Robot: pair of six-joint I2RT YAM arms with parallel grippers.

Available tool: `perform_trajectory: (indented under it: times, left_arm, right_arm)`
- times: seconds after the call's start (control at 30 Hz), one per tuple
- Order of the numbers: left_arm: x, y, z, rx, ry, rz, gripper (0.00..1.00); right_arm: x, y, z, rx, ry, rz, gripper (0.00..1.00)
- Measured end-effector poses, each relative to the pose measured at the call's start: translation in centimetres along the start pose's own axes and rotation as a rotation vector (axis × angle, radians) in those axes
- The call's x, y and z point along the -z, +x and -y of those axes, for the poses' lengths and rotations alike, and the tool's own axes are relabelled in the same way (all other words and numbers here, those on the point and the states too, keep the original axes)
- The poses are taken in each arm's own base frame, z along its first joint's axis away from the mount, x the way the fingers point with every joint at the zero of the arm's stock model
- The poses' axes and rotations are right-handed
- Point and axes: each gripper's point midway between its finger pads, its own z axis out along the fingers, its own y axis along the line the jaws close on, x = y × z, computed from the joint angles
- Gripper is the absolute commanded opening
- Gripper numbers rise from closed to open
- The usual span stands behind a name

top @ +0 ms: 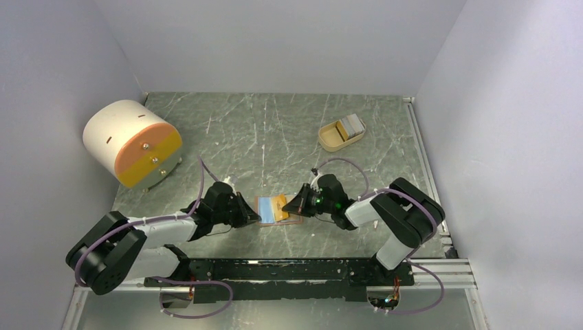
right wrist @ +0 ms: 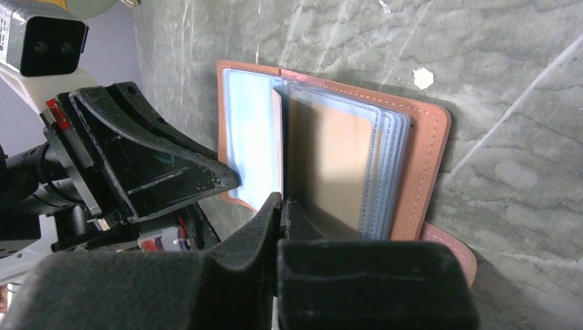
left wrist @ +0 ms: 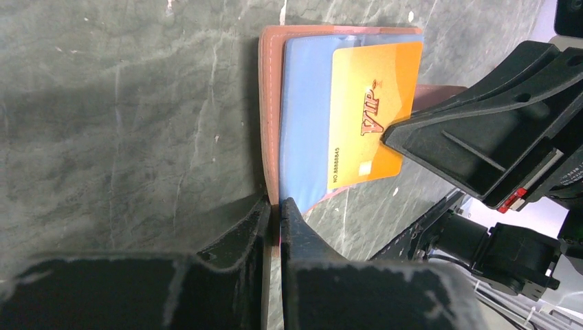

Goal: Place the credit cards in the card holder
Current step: Insert the credit card into the card holder.

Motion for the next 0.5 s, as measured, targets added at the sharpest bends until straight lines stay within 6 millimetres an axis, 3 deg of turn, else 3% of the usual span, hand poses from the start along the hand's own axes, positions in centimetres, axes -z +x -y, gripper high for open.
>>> perform_trajectory:
  times: [0.1,0.37,0.5]
  left_arm:
    - [-0.1,0.0,-0.2,0.003,-0.006,-0.002,0.11]
    - [-0.1,0.0,-0.2,0.003,-0.006,-0.002,0.11]
    - [-0.1,0.0,-0.2,0.003,-0.004,0.0,0.11]
  right_arm:
    - [-0.1,0.3,0.1,-0.01,-0.01,-0.008,0.09]
    - [0.0,0.5,0.0,-0.004,0.017,-0.02,0.38]
    - [0.1,-0.5,-0.2,0.046,0.09,-0.004,0.4]
